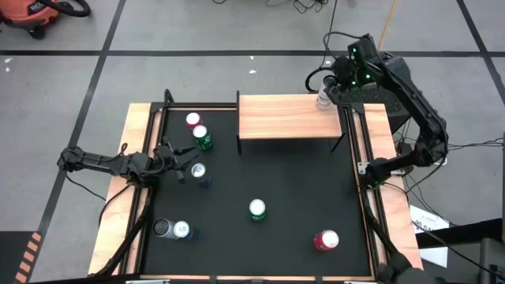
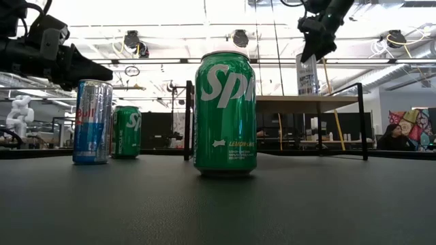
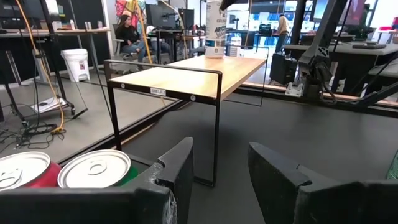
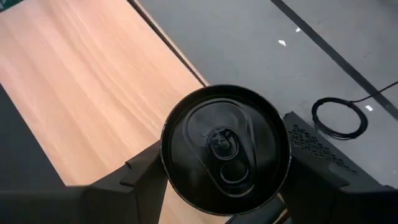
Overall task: Place canned beverage on shelf
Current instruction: Put the right white blue soda can on the shelf, then put the top blue soda can on the shelf
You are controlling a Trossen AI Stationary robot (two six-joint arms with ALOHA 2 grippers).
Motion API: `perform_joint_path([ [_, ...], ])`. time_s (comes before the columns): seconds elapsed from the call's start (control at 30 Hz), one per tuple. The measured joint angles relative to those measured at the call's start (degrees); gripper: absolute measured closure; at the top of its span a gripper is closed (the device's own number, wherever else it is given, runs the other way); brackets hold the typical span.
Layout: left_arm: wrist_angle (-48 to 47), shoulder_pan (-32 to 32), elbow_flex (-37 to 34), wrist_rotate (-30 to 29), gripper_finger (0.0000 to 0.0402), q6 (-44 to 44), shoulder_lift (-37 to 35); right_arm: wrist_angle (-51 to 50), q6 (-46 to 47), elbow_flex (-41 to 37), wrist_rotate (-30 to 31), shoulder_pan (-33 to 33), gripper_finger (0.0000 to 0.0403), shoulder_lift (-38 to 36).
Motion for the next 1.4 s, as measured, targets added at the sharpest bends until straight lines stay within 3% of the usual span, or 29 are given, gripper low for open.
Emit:
perform_joint_path([
  [0.27, -0.07, -0.01, -0.01, 0.19, 0.0251, 0.0, 2.2, -0.11, -1.59, 0.0, 0.17, -1.32, 0.016, -0.19],
  [0.7, -0.1, 0.0, 0.0, 0.31, 0.0251, -0.06, 3.48, 0.39, -0.88, -0.02, 0.45, -1.35, 0.0088, -0.25],
  [1.4, 0.29, -0.01, 0.0, -1.36, 0.0251, 0.0, 3.46, 6.84, 1.89, -0.09, -3.75, -1.37, 0.0085, -8.81],
])
